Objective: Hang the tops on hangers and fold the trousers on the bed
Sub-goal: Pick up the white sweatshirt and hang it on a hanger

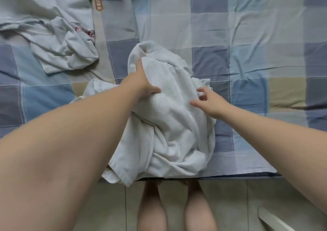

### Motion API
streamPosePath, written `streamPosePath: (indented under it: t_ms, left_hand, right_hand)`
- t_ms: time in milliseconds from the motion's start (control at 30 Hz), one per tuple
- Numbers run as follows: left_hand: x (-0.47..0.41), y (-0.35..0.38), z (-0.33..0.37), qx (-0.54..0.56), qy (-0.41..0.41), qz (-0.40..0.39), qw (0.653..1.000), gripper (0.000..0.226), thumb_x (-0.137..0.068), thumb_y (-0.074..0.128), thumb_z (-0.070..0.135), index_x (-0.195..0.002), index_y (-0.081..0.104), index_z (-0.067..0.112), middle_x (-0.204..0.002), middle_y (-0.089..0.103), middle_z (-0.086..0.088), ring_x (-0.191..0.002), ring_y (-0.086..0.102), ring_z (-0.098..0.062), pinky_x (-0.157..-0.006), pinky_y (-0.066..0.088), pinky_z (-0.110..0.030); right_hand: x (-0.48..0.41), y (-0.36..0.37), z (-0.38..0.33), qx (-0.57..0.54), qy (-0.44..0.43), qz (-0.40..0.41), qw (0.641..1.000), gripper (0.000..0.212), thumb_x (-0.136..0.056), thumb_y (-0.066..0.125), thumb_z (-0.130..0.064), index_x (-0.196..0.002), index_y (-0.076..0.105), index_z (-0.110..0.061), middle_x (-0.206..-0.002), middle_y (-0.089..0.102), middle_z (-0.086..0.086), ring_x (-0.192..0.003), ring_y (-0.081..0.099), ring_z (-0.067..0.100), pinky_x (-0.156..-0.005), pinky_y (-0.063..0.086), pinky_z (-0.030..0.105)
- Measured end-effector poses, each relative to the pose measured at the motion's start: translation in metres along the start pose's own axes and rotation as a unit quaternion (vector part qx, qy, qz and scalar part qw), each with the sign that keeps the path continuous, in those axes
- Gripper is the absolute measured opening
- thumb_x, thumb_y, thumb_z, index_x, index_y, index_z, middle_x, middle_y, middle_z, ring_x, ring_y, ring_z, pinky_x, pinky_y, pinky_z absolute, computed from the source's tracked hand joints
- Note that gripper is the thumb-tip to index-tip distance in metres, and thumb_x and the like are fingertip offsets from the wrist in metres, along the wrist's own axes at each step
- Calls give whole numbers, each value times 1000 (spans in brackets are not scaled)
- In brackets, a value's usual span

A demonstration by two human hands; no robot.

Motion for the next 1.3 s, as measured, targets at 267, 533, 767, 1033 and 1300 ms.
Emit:
streamPosePath:
  t_ms: [267,533,767,1033,1300]
  left_hand:
    - [70,67,-35,350,19,-135,927,16,-77,67,0,-87,72,12,-80,68,3,-78,60,-15,-71,47,-29]
    - [176,52,-26,351,116,-147,917,39,-92,45,-7,-65,63,14,-64,61,14,-66,56,-3,-60,49,-16]
    - [259,5,-6,255,221,-162,927,50,-81,46,-6,-57,63,34,-64,60,24,-68,53,6,-67,42,-17]
    - [341,-87,-44,307,248,-137,909,12,-79,56,-11,-90,58,-6,-83,53,-8,-81,48,-17,-70,38,-28]
    - [402,-175,-43,453,265,-159,836,125,-64,93,33,-158,11,45,-147,43,5,-120,63,-7,-86,57,-25]
  right_hand:
    - [-14,3,-2,22,-35,20,999,111,-77,82,-47,-160,8,-37,-167,8,4,-153,11,31,-123,16,47]
    - [45,24,-21,-140,-21,-157,977,127,-75,80,-4,-160,-9,-36,-161,32,4,-145,37,21,-112,41,33]
    - [148,43,-39,-223,89,-315,918,78,-75,57,-83,-139,55,-38,-120,73,-6,-112,63,14,-100,40,43]
    - [277,-25,-108,-392,-50,91,914,11,-98,65,-30,-102,68,-21,-93,75,-3,-95,70,20,-75,55,32]
    - [436,-50,-224,-303,-268,174,898,27,-96,65,-5,-117,64,-22,-104,75,4,-99,71,17,-89,57,39]
Point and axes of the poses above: each hand's wrist, its own x-axis away from the middle knuckle, its own y-axis out of the palm, z = x × y, the point moved 10 cm from there along -x, towards the middle knuckle
